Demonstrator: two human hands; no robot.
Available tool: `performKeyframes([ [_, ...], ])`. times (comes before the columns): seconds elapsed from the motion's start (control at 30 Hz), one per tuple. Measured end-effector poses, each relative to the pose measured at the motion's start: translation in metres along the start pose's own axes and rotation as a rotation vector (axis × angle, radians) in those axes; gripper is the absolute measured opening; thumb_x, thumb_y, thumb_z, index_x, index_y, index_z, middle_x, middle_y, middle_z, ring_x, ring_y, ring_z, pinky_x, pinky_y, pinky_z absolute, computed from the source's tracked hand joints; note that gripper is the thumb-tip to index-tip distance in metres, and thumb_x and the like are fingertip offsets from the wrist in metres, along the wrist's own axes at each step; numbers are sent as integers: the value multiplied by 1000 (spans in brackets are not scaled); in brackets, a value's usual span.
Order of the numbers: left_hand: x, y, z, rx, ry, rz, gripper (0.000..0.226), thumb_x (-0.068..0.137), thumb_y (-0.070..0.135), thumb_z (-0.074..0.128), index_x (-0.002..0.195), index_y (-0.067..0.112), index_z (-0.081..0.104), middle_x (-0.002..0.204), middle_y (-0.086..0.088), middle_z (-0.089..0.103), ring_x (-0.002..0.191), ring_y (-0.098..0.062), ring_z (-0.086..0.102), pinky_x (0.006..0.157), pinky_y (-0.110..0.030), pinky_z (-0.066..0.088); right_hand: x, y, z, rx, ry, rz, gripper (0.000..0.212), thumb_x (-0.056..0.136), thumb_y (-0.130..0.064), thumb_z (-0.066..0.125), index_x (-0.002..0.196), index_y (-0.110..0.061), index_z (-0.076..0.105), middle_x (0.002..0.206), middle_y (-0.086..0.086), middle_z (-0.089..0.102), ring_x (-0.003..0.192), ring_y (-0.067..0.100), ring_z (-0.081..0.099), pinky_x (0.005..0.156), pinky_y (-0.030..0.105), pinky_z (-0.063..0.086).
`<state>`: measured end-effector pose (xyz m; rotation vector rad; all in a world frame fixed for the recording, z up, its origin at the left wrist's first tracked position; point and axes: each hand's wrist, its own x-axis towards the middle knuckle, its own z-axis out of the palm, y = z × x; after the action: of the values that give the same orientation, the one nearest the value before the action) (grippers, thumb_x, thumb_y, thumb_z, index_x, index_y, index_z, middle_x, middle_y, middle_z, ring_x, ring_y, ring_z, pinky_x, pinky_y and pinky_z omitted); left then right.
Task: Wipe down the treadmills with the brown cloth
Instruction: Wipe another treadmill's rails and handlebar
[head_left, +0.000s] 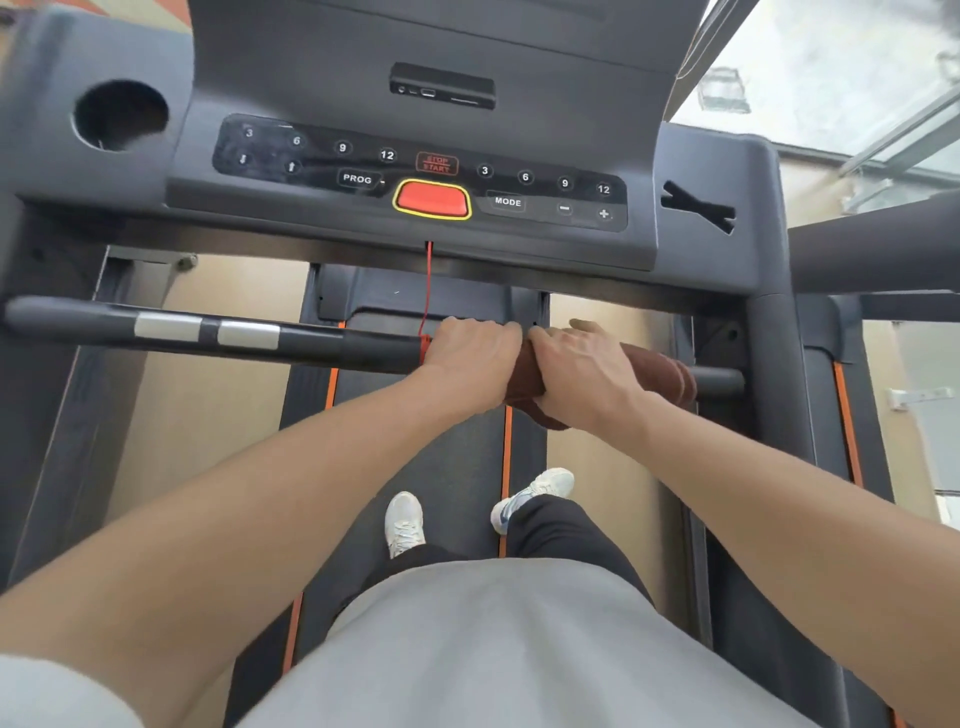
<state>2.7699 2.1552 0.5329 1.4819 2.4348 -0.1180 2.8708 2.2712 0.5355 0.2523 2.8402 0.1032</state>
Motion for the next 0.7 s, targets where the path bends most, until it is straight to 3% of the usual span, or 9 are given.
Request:
performKeyframes([
  [0.1,-6,-11,4,5,12,-24,42,88,31,69,123,17,50,111,-1,70,102,-28,69,72,-35,33,9,-18,3,25,71,6,43,76,-46,75,101,-15,59,91,2,71,83,26,69,87,37,43],
  [0.2,-10,-20,4,20,39,-14,42,86,36,70,117,17,50,107,1,70,98,-26,70,69,-33,32,10,-30,9,1,121,51,56,68,-59,81,96,-16,59,86,1,69,79,25,68,86,38,44],
  [0.3,-16,-27,5,74,74,-7,46,84,44,72,114,18,49,105,2,69,95,-24,71,69,-33,29,7,-32,10,49,163,48,53,66,-53,82,95,-15,60,85,1,68,80,27,67,86,41,45],
  [0.4,-13,-18,5,126,50,-12,41,86,34,69,117,17,48,110,0,67,99,-27,70,71,-34,29,-2,-16,6,75,141,48,44,73,-41,76,105,-18,59,95,-1,67,91,27,64,84,40,43],
  [0.47,-9,-7,2,87,13,-47,40,85,25,69,119,16,49,113,-3,66,104,-28,67,71,-34,33,-14,-1,6,84,84,77,43,76,-31,73,114,-21,57,104,-2,67,100,26,60,91,40,40],
  [0.57,2,22,-2,76,18,-24,34,88,23,67,117,18,51,113,-2,67,105,-27,66,69,-33,36,-36,26,13,36,25,133,52,72,-23,72,121,-22,55,107,-2,65,109,26,57,116,45,25],
  [0.7,38,96,-6,2,20,127,40,89,26,70,122,16,50,117,-4,66,107,-27,66,75,-35,45,-78,87,8,-37,-92,244,55,79,-26,73,130,-23,54,122,1,64,136,31,45,126,55,3],
])
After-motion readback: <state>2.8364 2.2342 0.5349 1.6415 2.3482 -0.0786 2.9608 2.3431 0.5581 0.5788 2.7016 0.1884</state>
